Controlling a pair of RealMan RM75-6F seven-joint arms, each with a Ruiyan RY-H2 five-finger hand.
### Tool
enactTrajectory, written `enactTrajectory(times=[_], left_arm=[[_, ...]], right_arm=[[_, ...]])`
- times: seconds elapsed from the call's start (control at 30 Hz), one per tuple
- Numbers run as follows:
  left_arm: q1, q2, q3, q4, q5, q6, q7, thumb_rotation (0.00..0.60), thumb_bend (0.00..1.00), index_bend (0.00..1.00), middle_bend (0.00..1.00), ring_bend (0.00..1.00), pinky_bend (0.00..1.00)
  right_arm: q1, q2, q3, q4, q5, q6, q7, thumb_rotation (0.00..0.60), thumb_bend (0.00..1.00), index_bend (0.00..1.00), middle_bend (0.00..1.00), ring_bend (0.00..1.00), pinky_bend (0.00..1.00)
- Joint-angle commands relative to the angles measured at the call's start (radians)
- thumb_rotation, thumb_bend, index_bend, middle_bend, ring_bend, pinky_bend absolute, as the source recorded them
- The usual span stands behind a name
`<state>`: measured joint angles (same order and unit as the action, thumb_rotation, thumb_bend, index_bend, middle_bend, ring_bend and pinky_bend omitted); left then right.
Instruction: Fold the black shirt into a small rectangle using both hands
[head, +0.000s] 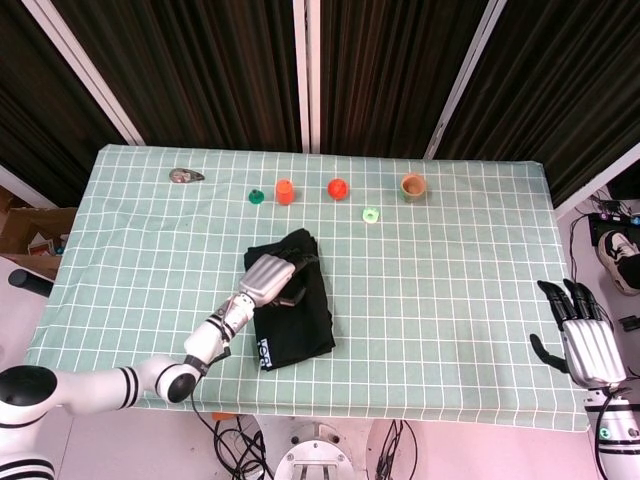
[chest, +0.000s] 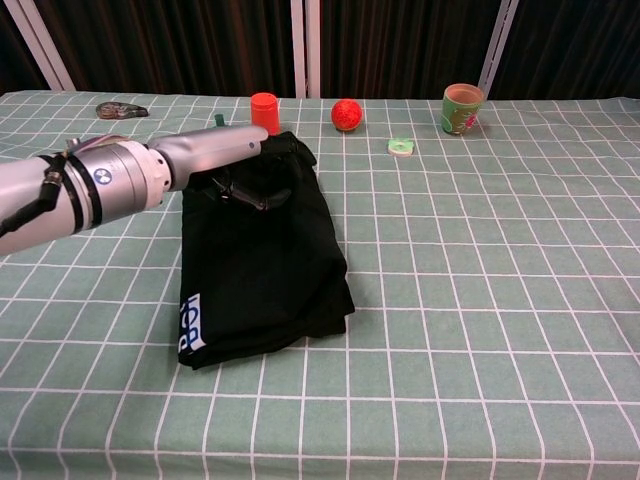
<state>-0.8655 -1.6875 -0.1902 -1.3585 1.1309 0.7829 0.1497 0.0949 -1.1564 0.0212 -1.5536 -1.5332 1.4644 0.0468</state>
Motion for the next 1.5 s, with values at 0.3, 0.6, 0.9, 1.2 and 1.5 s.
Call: enactTrajectory(times=[0.3, 0.6, 0.9, 1.2, 1.5], left_arm=[[0.026, 0.062, 0.003, -0.127, -0.011, 0.067, 0.017, 0.288, 0.54, 0.1, 0.2, 0.1, 0.17], [0.13, 0.184, 0.122, -0.392, 0.169, 0.215, 0.048, 0.286, 0.54, 0.11, 0.22, 0.1, 0.17], [0.135, 0.145, 0.181, -0.415, 0.192, 0.161, 0.057, 0.291, 0.54, 0.11, 0.24, 0.1, 0.17], [0.109, 0.021, 0.191, -0.327, 0.151, 0.085, 0.102, 0.288, 0.54, 0.11, 0.24, 0.1, 0.17], [0.101, -0.029, 0.185, -0.275, 0.087, 0.035, 0.101, 0.287, 0.54, 0.11, 0.24, 0.1, 0.17]], right_arm=[[-0.007, 0.0, 0.001, 0.002, -0.008, 0.009, 0.004, 0.6, 0.29, 0.1, 0.15, 0.0, 0.0], [-0.003, -0.007, 0.001, 0.007, -0.013, 0.002, 0.007, 0.6, 0.29, 0.1, 0.15, 0.0, 0.0], [-0.013, -0.005, -0.002, 0.014, -0.012, 0.007, 0.016, 0.6, 0.29, 0.1, 0.15, 0.0, 0.0], [-0.02, -0.002, -0.005, 0.016, -0.015, 0.013, 0.021, 0.6, 0.29, 0.1, 0.15, 0.0, 0.0], [-0.028, 0.0, -0.007, 0.019, -0.018, 0.021, 0.028, 0.6, 0.29, 0.1, 0.15, 0.0, 0.0]])
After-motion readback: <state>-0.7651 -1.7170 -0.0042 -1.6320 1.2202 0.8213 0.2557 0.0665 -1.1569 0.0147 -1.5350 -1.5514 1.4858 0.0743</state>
